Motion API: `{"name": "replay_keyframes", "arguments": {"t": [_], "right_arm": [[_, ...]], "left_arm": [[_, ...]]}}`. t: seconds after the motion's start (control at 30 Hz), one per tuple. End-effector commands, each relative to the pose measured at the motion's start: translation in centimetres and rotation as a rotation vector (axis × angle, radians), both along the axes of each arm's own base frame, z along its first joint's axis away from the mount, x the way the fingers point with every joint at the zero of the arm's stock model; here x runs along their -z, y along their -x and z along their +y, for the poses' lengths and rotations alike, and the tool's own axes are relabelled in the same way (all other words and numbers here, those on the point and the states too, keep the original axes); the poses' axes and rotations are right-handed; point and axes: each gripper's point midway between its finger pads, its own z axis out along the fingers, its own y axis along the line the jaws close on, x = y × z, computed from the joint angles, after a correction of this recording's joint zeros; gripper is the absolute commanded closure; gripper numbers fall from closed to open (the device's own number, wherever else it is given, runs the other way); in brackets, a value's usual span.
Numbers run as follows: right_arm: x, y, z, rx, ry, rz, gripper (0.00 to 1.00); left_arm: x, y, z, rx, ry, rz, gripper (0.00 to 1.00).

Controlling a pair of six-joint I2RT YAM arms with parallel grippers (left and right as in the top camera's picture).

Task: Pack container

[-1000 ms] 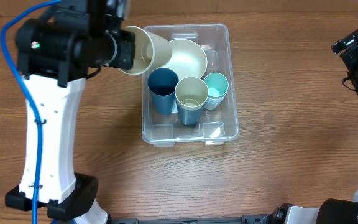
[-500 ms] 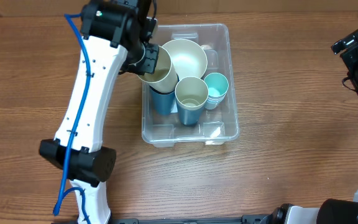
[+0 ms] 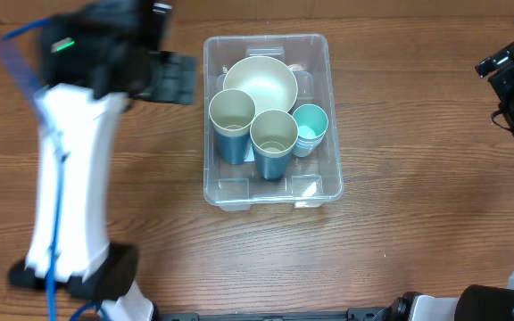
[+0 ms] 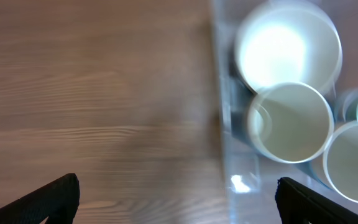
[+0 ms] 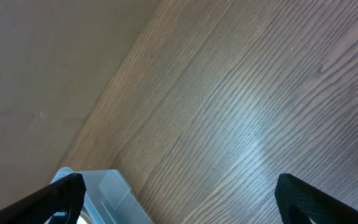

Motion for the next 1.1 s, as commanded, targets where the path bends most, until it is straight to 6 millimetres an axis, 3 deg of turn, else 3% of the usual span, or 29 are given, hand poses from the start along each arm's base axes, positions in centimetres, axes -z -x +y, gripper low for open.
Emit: {"name": "replay_keyframes", "arguments": {"t": [0.0,0.13,0.63,0.7,0.87,1.03,1.07], "right_arm": [[-0.8,0.2,0.1,0.002,0.004,-0.022,0.00],[-0.8,0.2,0.1,0.002,0.004,-0.022,0.00],[-0.9,0.2,0.3,-0.002,0.006,-0.025,0.00],[-2.1,0.5,1.2,-0.020,0.016,-0.053,0.00],[-8.4,3.8,6.3,-0.121,0.102,-0.217,0.00],[-13.2,9.2,5.9,0.036,0.381,-0.338,0.00],[-13.6,9.8,6.6,-0.029,0.451,-0.368,0.00]], "left_arm": [[-5.8,3.1,4.7,-0.159,0.006,-0.191,0.00],[-8.0,5.1,7.2,-0.232,0.011,-0.261,0.00],[-7.9,5.3,7.2,-0.233,0.010,-0.256,0.00],[-7.9,5.3,7.2,-0.233,0.010,-0.255,0.00],[-7.9,5.3,7.2,-0.233,0.010,-0.256,0.00],[-7.9,5.3,7.2,-0.233,0.010,-0.256,0.00],[-7.9,5.3,7.2,-0.233,0.010,-0.256,0.00]]}}
